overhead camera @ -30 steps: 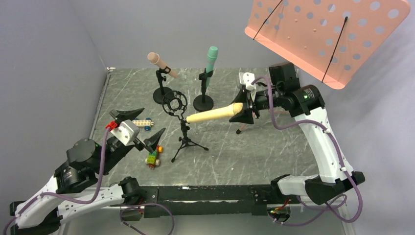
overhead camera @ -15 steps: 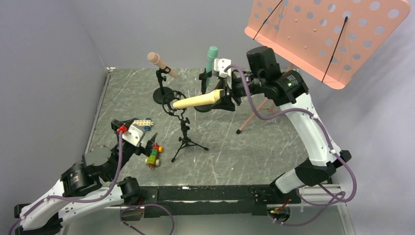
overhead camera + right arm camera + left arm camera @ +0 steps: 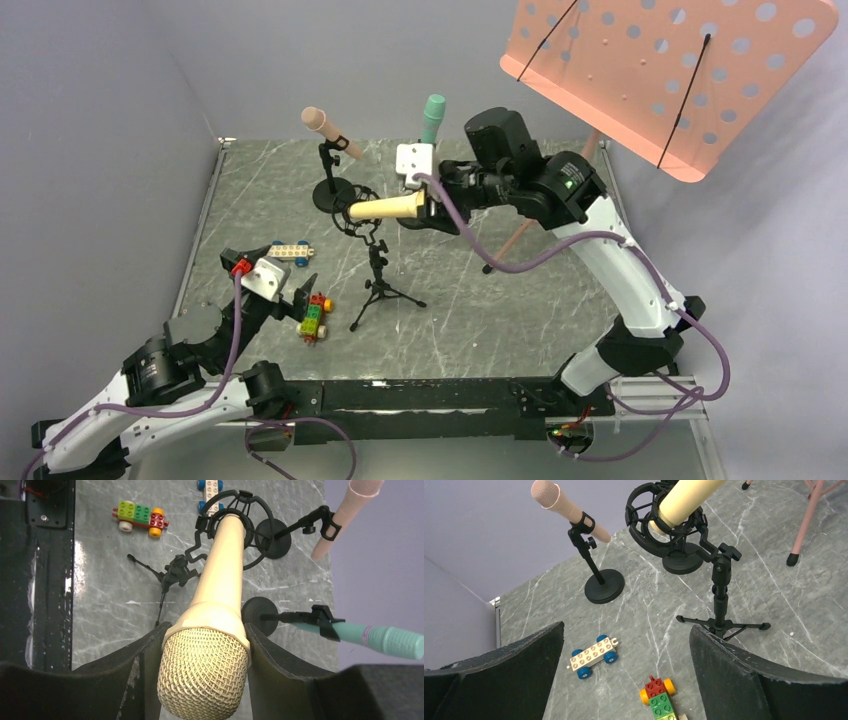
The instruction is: Attach the microphones to the stand
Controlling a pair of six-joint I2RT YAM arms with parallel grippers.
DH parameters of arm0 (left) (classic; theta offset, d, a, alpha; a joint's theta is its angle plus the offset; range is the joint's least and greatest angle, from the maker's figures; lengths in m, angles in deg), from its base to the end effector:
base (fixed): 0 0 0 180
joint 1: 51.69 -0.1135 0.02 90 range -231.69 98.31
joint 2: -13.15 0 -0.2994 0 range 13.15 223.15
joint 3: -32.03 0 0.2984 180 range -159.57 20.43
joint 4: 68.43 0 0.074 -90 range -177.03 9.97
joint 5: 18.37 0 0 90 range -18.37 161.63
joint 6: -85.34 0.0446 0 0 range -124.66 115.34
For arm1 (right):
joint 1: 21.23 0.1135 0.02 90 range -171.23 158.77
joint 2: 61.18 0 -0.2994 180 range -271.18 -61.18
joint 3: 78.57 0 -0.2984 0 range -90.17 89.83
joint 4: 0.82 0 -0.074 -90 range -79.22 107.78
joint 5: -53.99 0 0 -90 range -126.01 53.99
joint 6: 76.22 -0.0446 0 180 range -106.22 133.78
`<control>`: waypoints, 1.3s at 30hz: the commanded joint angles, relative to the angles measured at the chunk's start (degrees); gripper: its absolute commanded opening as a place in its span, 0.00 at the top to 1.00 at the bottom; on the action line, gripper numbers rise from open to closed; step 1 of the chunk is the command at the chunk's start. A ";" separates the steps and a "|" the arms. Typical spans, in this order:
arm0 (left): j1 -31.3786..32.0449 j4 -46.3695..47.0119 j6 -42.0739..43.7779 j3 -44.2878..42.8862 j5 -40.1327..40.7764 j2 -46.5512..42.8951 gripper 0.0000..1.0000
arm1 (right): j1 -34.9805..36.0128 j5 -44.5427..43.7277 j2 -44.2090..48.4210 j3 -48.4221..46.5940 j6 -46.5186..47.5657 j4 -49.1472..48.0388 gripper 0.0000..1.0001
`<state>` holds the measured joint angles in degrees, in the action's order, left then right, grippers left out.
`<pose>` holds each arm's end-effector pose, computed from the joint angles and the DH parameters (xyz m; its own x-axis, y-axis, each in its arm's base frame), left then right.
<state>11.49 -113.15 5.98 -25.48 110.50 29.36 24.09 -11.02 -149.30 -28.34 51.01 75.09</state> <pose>0.0544 -0.0456 0.3875 0.0497 0.2204 -0.9741 0.4101 0.8849 0.2211 0.2170 0.2463 0.5466 0.2233 -0.5541 -0.8020 -0.9481 0.0676 -0.3107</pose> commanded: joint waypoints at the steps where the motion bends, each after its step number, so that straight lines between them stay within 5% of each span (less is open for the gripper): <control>1: -0.25 0.07 -1.46 0.84 0.92 0.21 0.01 | 3.55 -9.03 -1.25 -3.43 3.80 0.95 0.88; 32: -0.25 0.46 -1.21 0.73 0.15 3.72 0.01 | 14.04 -24.11 -5.39 -13.03 8.82 2.83 0.78; 39: -0.25 12.35 8.91 -0.83 -3.06 5.77 0.01 | 15.08 -23.85 -5.72 -11.83 8.88 2.75 0.79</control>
<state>11.49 -111.71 7.59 -23.84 110.04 33.18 38.54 -31.35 -155.09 -38.59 59.30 80.12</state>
